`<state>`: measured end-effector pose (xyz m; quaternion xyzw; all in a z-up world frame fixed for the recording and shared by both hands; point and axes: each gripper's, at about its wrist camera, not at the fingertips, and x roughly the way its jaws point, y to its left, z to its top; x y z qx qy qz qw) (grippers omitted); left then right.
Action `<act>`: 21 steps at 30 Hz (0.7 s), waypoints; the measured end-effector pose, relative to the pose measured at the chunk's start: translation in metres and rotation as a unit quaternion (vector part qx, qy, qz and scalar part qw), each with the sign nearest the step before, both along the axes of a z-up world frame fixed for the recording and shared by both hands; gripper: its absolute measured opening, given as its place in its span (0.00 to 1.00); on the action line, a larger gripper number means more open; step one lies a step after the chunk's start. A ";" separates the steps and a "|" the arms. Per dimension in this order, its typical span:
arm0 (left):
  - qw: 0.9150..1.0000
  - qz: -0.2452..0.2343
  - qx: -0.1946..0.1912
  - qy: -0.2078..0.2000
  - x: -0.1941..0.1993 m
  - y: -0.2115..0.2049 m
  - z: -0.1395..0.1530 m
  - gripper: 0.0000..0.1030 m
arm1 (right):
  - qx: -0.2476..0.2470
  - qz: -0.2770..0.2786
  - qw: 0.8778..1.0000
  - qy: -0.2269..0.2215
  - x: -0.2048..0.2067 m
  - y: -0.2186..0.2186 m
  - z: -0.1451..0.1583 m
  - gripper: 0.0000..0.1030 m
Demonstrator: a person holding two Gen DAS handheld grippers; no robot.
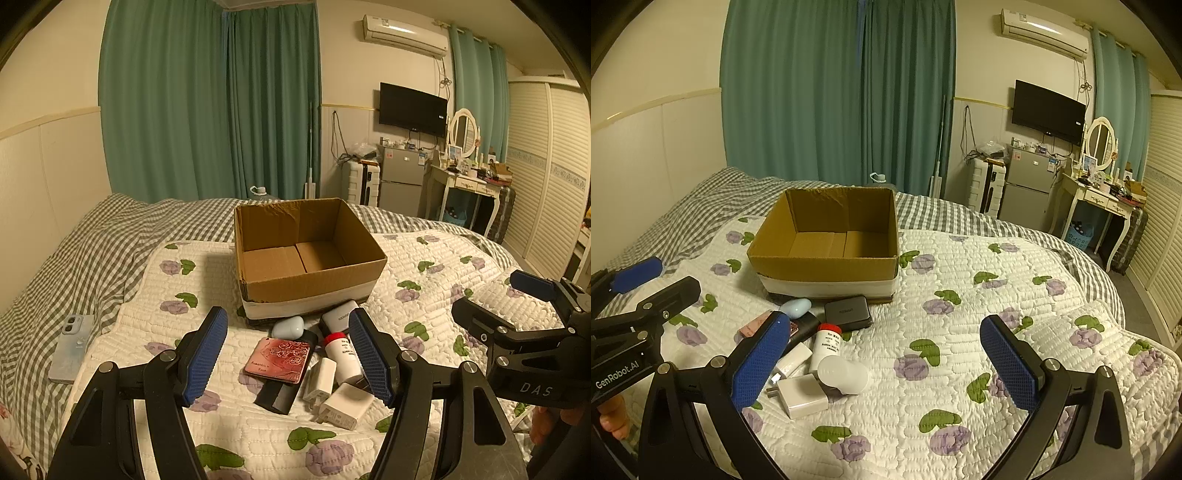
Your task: Organize rigid objects
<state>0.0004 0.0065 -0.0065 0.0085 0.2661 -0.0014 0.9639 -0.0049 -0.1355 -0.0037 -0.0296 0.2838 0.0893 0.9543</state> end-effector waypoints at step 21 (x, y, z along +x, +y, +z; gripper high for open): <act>1.000 0.000 0.000 0.002 0.000 0.001 0.000 0.69 | 0.003 0.011 1.000 0.006 0.000 0.002 -0.002 1.00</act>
